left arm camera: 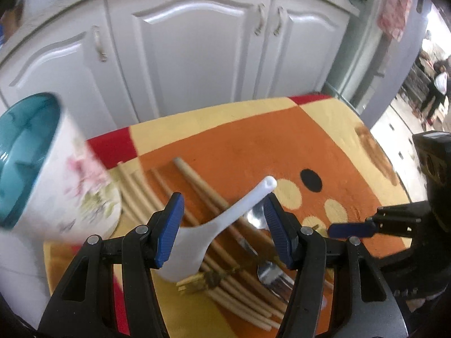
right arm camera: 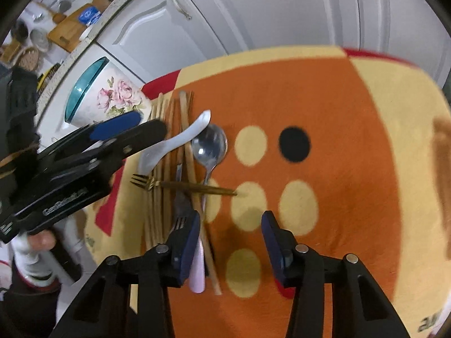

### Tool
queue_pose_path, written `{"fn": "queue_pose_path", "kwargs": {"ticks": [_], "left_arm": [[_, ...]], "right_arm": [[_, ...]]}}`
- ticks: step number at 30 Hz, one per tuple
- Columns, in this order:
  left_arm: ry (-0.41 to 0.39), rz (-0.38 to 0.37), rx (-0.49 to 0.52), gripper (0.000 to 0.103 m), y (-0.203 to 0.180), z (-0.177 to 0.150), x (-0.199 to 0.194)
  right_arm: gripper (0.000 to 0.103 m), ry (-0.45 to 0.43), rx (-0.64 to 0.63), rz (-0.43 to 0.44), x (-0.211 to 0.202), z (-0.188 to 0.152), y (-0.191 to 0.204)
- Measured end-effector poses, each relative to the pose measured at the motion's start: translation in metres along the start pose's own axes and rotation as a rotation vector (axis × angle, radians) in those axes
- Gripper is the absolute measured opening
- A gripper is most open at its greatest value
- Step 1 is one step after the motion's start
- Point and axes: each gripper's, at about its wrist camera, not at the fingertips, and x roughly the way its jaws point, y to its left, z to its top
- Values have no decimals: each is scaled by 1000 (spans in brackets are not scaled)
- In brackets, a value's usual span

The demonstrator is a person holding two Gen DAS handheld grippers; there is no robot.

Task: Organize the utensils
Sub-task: 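Lower the left gripper onto the white plastic spoon and close it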

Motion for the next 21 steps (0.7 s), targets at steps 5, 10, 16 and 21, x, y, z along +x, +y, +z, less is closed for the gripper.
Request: {"fn": "queue_pose_path", "kwargs": {"ticks": [5, 10, 16, 21], "left_arm": [[84, -25, 69, 58, -7, 11, 31], [133, -68, 113, 49, -11, 18, 43], [157, -84, 146, 15, -16, 23, 47], [102, -129, 10, 10, 1, 29, 25]], "right_arm": [[44, 1, 22, 49, 6, 8, 2], [44, 8, 15, 67, 5, 8, 1], [44, 3, -3, 64, -1, 6, -1], [44, -15, 6, 69, -1, 7, -1]]}}
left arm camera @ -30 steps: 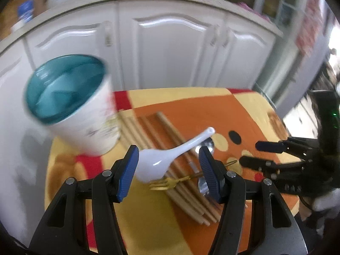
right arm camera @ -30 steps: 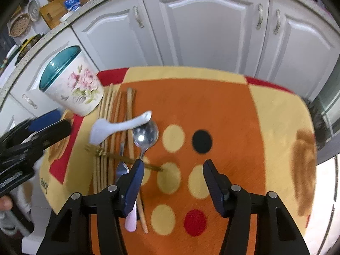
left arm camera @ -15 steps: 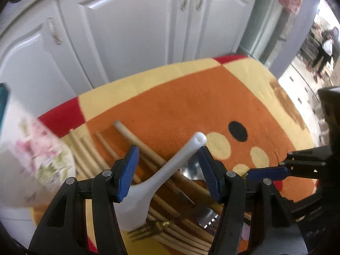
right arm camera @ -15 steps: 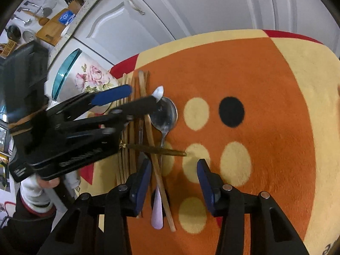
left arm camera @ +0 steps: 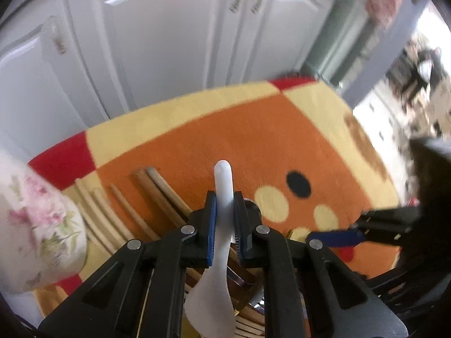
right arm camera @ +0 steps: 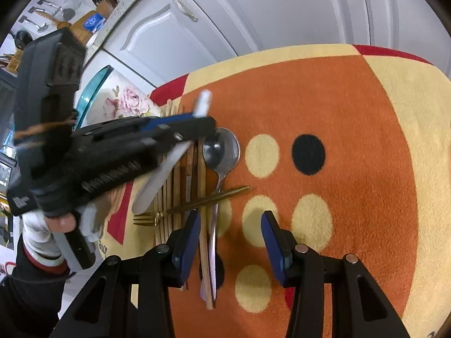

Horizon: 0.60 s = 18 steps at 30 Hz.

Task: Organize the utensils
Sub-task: 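Lower the left gripper onto the white plastic spoon and close it, then lift the white spoon with the left gripper while the right gripper grasps the gold chopstick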

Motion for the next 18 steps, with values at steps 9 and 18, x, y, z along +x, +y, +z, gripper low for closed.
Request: {"fn": "queue_pose_path", "kwargs": {"ticks": [9, 18], "left_arm": [[-148, 4, -177, 8, 30, -25, -70], [-225, 35, -285, 7, 53, -60, -109]], "right_arm": [[37, -5, -3, -20, 9, 9, 13], [14, -22, 88, 28, 35, 39, 9]]}}
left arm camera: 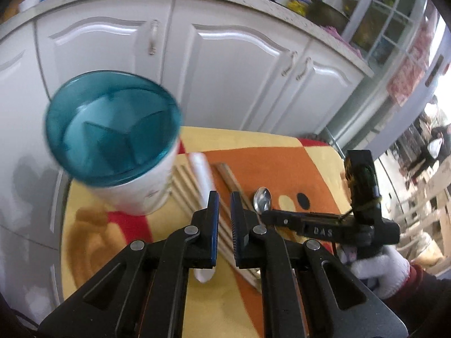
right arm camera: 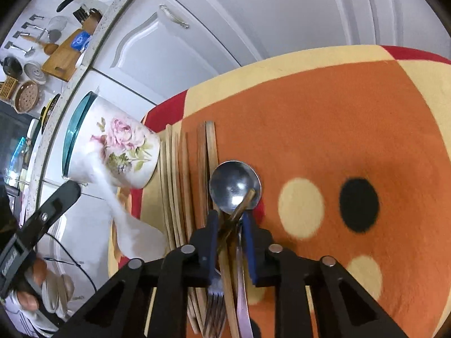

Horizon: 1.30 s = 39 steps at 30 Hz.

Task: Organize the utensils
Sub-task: 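Lift the white spoon with the left gripper while the right gripper grasps the gold chopstick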

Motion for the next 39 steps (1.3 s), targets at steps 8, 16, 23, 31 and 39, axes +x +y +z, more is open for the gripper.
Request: {"fn": "queue_pose_path", "kwargs": {"ticks": [8, 16, 23, 31, 39], "left_arm": [[15, 14, -67, 7, 23, -14, 1], [93, 79, -91, 42, 30, -23, 53], [143, 84, -83, 16, 30, -33, 79], [187, 32, -119, 3, 34, -73, 44], [152, 31, -157, 38, 37, -67, 38]], "right_arm": [[10, 19, -58, -43, 0, -1, 15], [10, 74, -94, -103, 10, 5, 20], [7, 71, -165, -94, 4, -2, 22], [7, 89, -215, -104, -8, -20, 20], [8, 120, -220, -139, 3, -14, 19]]}}
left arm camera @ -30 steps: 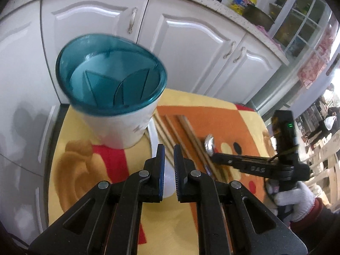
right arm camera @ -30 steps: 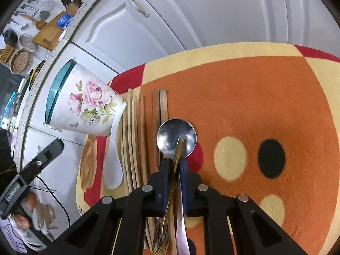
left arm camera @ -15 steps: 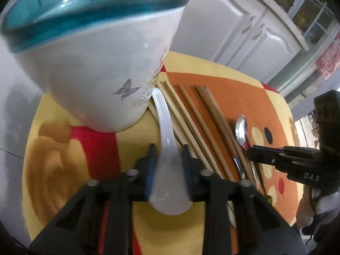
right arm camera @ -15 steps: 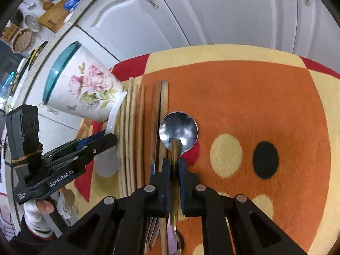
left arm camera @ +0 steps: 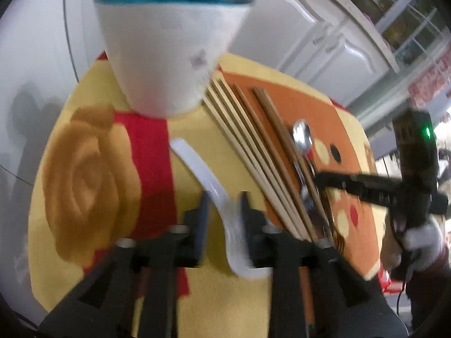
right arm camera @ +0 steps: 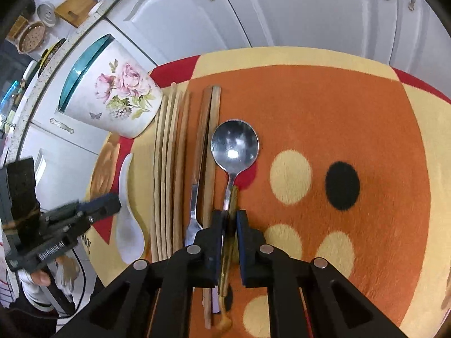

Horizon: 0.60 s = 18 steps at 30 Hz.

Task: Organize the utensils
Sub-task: 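Lift the white spoon with the left gripper while the right gripper grasps the gold chopstick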

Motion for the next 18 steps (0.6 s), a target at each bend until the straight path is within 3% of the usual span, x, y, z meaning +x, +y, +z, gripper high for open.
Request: {"fn": "queue_pose_path", "kwargs": {"ticks": [3, 6, 7, 8, 12, 18], "left_arm": [[-18, 28, -51, 40, 6, 15, 7], [11, 59, -80, 38, 10, 24, 24], [-15, 62, -75, 36, 8, 25, 23], [-3, 70, -71, 21, 6, 27, 26], [-18, 24, -77, 16, 7, 25, 17], [-108, -36, -12, 11, -1, 13, -34]], "right_arm": [[8, -10, -2, 6, 0, 3, -1], [7, -28, 1, 20, -1, 4, -3], [7, -35, -3, 15, -4, 3, -3], [7, -45, -9, 14, -8, 1, -3], [7, -99, -36, 33, -32, -4, 5], [6, -170, -70, 57, -68, -7, 19]]}}
